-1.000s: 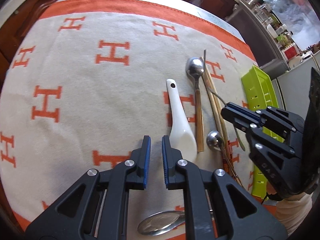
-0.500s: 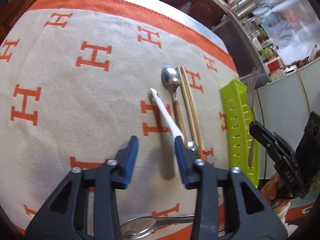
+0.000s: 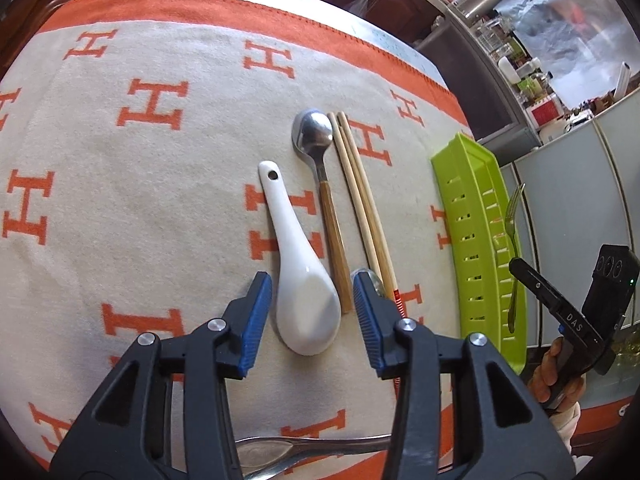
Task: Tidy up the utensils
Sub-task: 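Carry the fork into the tray with right tool while left grasps white ceramic spoon, then carry the white ceramic spoon into the green tray and open the left tool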
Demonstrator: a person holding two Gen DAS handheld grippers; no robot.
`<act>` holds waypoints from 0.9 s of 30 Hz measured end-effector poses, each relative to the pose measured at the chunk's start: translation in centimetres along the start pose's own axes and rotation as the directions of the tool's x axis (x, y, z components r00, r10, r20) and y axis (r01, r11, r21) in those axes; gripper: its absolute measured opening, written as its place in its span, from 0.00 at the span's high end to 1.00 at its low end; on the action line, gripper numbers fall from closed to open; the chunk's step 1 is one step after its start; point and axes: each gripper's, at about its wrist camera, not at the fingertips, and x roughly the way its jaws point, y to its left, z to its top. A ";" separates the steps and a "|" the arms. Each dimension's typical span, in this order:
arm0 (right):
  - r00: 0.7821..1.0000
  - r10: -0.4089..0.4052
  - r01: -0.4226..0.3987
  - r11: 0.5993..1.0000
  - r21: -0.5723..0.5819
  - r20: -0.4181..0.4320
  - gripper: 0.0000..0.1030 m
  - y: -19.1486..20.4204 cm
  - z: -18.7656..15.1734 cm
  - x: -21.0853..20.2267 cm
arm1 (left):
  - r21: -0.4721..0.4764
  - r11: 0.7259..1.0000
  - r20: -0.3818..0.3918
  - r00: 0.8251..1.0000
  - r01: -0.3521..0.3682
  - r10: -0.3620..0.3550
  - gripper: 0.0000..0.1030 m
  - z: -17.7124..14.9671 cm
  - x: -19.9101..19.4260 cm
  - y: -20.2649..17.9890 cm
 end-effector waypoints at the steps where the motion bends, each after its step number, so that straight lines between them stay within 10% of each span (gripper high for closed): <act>1: 1.000 -0.003 0.003 1.000 0.013 -0.004 0.96 -0.4 -0.2 0.0 | 0.008 1.000 0.010 1.000 -0.009 0.009 0.62 -0.1 0.1 -0.2; 27: 0.998 -0.053 0.052 0.997 0.049 0.027 0.94 -1.2 -1.3 -2.1 | 0.090 0.988 0.134 0.984 -0.129 0.117 0.89 -0.6 0.2 -3.7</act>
